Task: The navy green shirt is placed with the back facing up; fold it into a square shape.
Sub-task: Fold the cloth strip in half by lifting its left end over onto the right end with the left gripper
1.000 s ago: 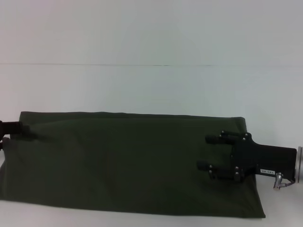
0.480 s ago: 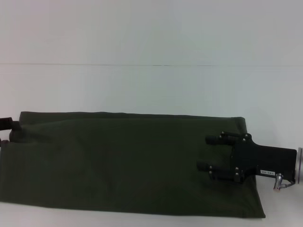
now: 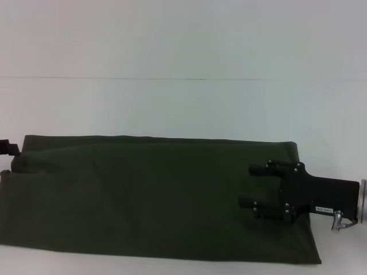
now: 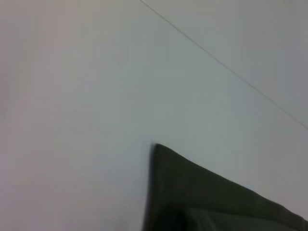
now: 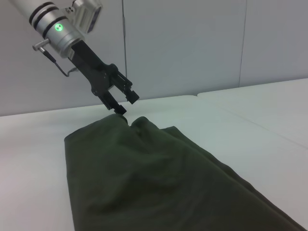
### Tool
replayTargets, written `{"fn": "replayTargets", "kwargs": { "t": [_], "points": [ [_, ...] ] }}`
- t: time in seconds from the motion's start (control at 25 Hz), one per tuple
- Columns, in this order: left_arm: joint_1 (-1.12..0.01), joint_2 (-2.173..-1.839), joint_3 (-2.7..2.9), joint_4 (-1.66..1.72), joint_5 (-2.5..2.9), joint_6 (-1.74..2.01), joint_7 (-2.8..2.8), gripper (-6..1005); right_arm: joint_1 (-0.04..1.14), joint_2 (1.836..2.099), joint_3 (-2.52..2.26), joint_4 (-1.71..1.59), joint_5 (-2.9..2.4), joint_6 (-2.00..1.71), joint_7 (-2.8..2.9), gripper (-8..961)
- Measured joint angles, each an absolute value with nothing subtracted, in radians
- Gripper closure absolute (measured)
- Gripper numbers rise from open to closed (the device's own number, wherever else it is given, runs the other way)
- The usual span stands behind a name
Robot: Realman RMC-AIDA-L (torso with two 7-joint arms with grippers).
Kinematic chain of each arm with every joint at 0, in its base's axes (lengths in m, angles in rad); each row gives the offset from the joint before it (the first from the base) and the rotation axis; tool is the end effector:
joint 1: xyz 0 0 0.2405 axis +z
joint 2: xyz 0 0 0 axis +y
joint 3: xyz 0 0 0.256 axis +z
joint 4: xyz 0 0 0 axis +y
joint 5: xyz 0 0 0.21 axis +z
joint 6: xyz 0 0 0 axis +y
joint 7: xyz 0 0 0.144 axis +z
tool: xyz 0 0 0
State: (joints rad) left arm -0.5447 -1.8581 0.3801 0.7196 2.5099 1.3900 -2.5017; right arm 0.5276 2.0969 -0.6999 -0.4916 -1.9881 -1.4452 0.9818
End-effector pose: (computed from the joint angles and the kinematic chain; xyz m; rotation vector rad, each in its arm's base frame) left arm -0.3718 0.3462 0.1285 -1.7342 -1.9058 -0.3819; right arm 0.2755 0.3184 -0.0380 -2.7250 0.2949 0.6178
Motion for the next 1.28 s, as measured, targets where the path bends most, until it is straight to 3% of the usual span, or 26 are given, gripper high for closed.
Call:
{"fn": "replayTargets", "kwargs": {
  "t": [0.24,0.52,1.28],
  "points": [
    [-0.559,-1.846,0.377,0.725,2.500,1.515,-2.490,145,0.532,2.097,-0.699,-0.491,-1.988,-1.445,0.983,188],
    [-0.563,-1.872,0.396,0.699,2.502,1.471,-2.485,144,0.539,2.097,-0.701,-0.491,-1.988,-1.439,0.983,189],
    [-0.562,-1.880,0.434,0.631,2.505,1.328,-2.480,144,0.541,2.097,-0.699,-0.492,-1.985,-1.434,0.983,188]
  ]
}}
